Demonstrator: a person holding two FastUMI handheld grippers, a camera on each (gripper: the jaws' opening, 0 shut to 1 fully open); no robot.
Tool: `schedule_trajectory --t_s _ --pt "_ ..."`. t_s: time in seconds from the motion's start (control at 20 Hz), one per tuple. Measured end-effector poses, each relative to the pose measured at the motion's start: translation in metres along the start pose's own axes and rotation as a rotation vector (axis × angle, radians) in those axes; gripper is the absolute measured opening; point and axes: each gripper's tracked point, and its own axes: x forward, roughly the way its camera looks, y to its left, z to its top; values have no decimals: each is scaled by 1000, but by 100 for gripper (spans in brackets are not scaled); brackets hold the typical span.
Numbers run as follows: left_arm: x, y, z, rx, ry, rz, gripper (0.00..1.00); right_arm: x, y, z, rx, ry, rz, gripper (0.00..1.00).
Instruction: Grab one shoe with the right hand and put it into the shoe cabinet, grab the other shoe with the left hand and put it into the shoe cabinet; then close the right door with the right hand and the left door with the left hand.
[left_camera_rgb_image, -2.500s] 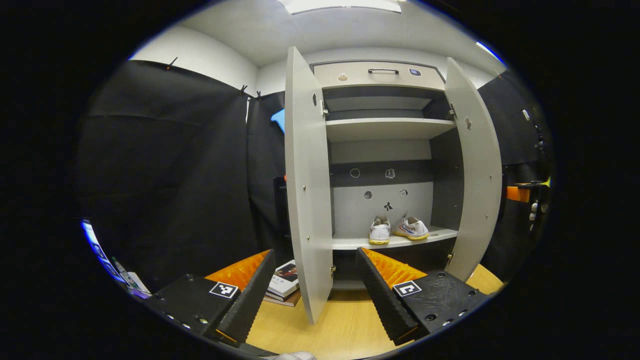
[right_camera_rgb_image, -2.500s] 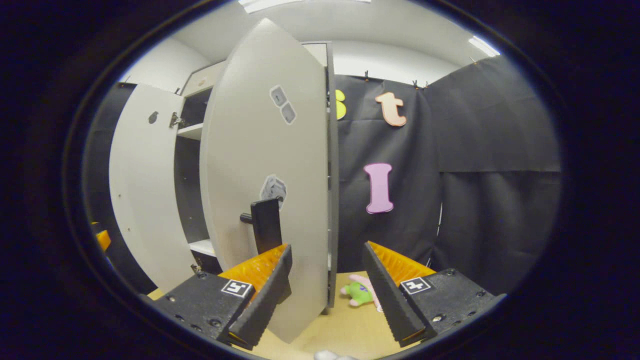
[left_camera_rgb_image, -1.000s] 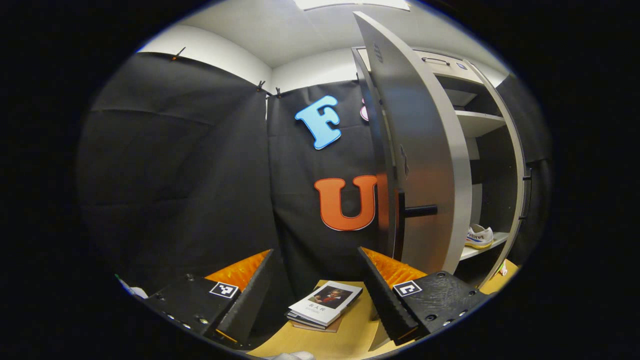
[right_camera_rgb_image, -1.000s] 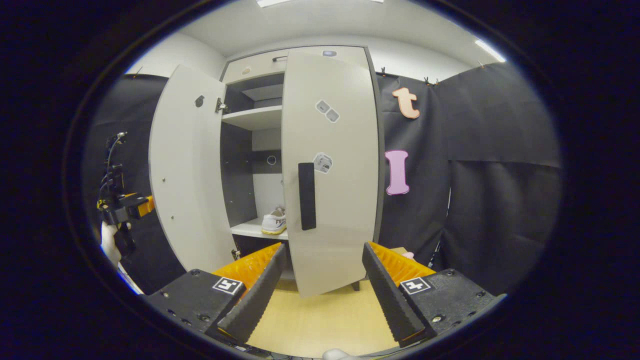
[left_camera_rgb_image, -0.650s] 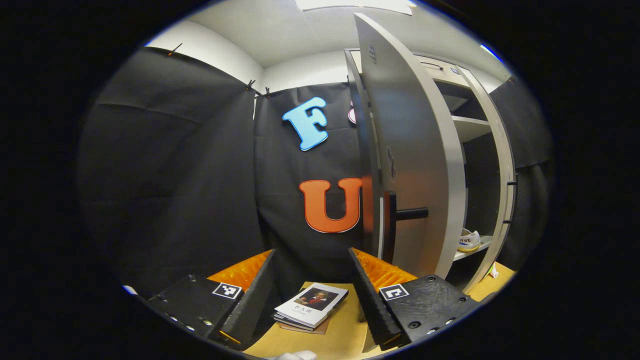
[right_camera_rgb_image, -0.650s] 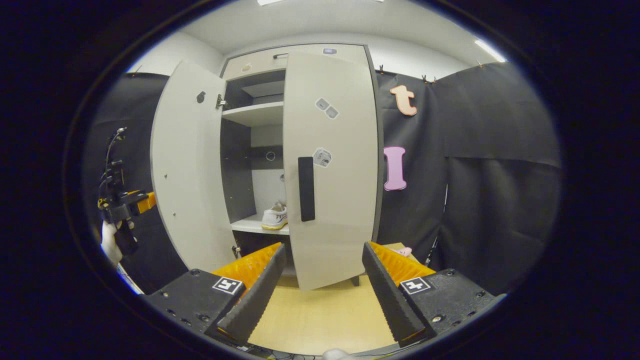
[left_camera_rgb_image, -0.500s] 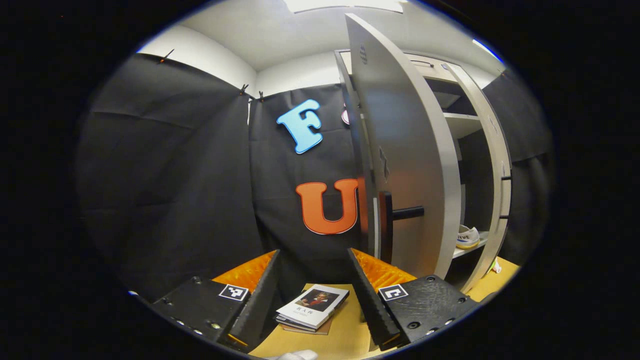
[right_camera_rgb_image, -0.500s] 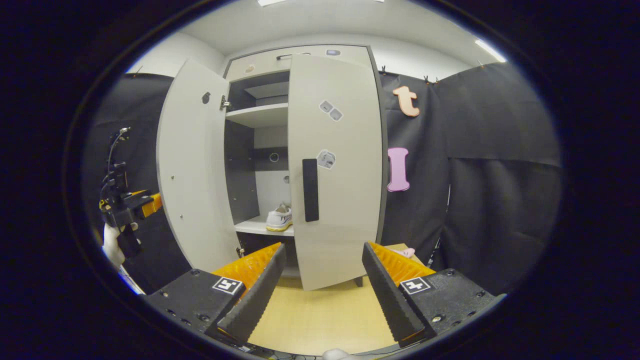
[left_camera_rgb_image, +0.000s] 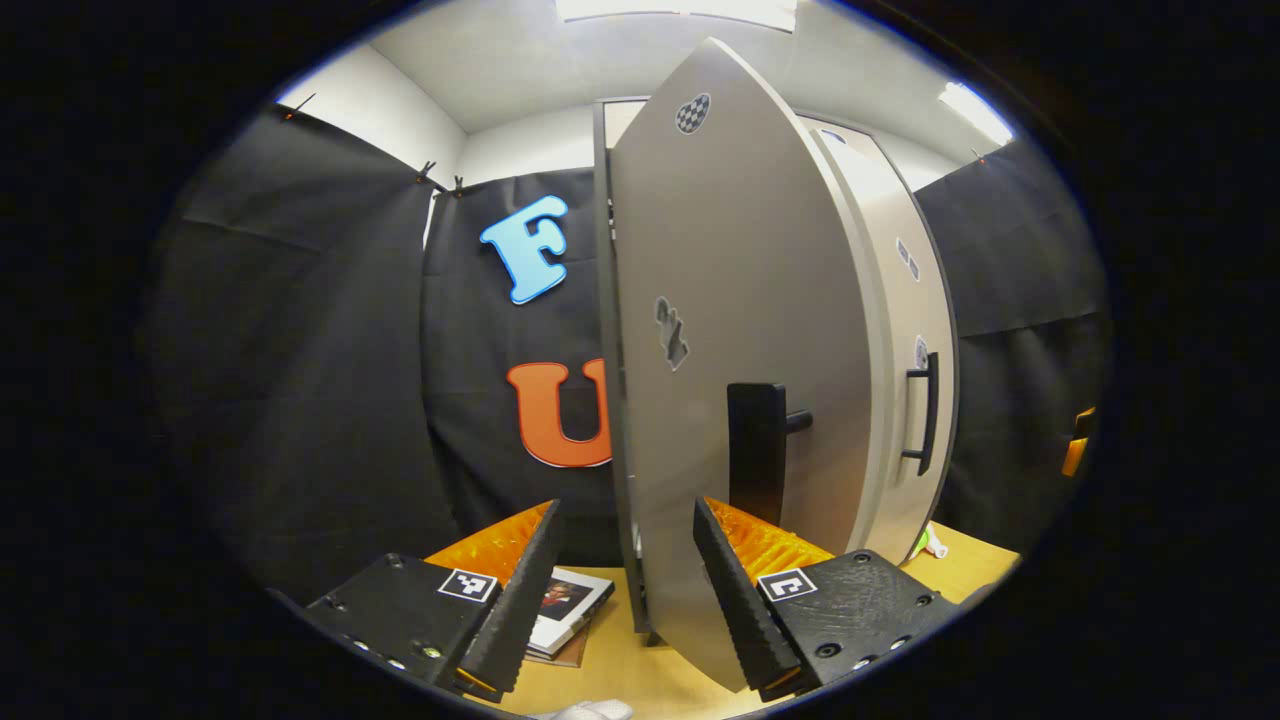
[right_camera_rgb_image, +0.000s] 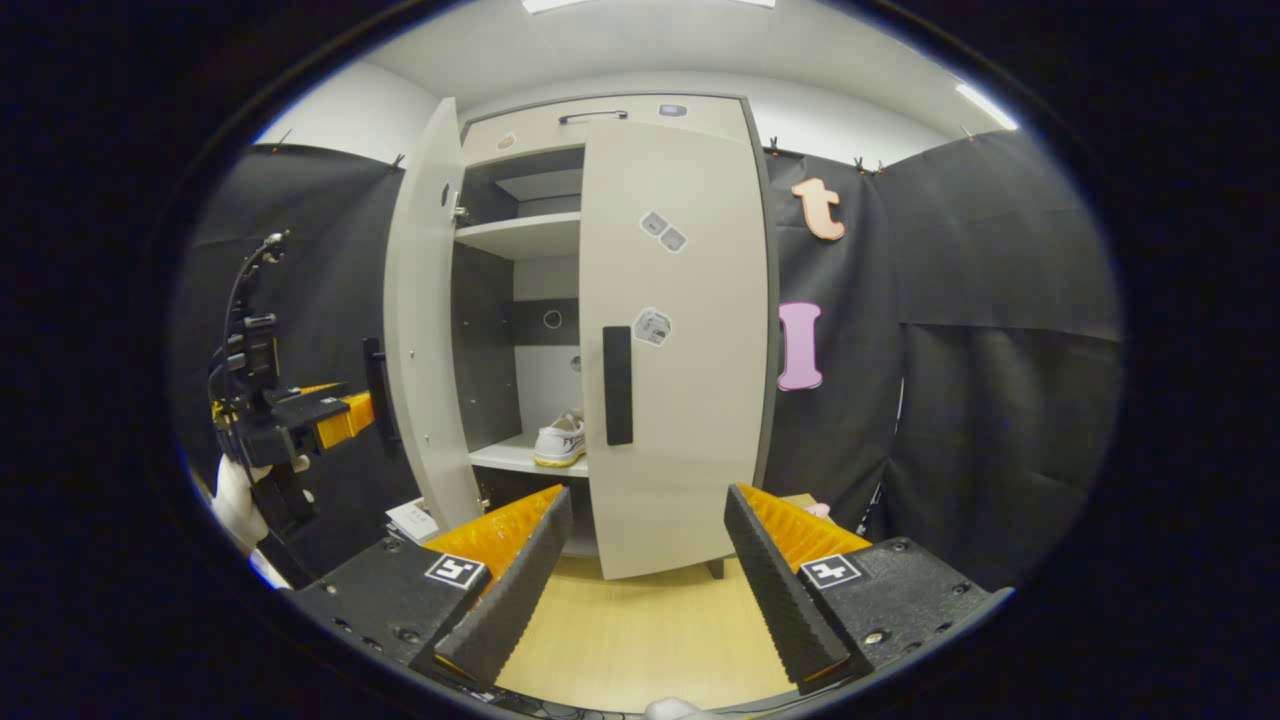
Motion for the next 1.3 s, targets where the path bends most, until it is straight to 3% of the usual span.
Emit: schedule_trajectory --t_s 0.1,0.2,0.25,0.35,0.4,0.7,0.9,0.95,1.15,1.3 --pt "7 -21 -3 -4 19 -26 80 1 -7 2 9 -4 0 100" --pt "7 -42 -3 -19 20 -65 93 -2 -16 7 13 -18 -11 100" --pt "6 -45 3 -13 4 -63 89 -2 -20 8 11 -20 -16 100" --pt "4 -48 13 -3 -29 -57 100 -2 -26 10 11 -24 -23 100" --pt "4 -51 16 0 -39 -53 96 -2 -28 12 13 -29 -23 100" --pt "-12 -56 18 -6 -32 -34 96 -2 -33 15 14 -28 -16 100" --pt "-40 -57 17 -30 -13 -26 100 -9 -30 21 4 -47 -14 100" --pt "-49 -57 18 -34 -11 -25 96 -10 -30 23 0 -51 -15 100" --pt "-82 -52 20 -56 2 -7 100 -17 -31 30 -3 -72 -20 100" --pt "-103 -45 22 -72 -16 8 96 -21 -30 30 7 -78 -24 100"
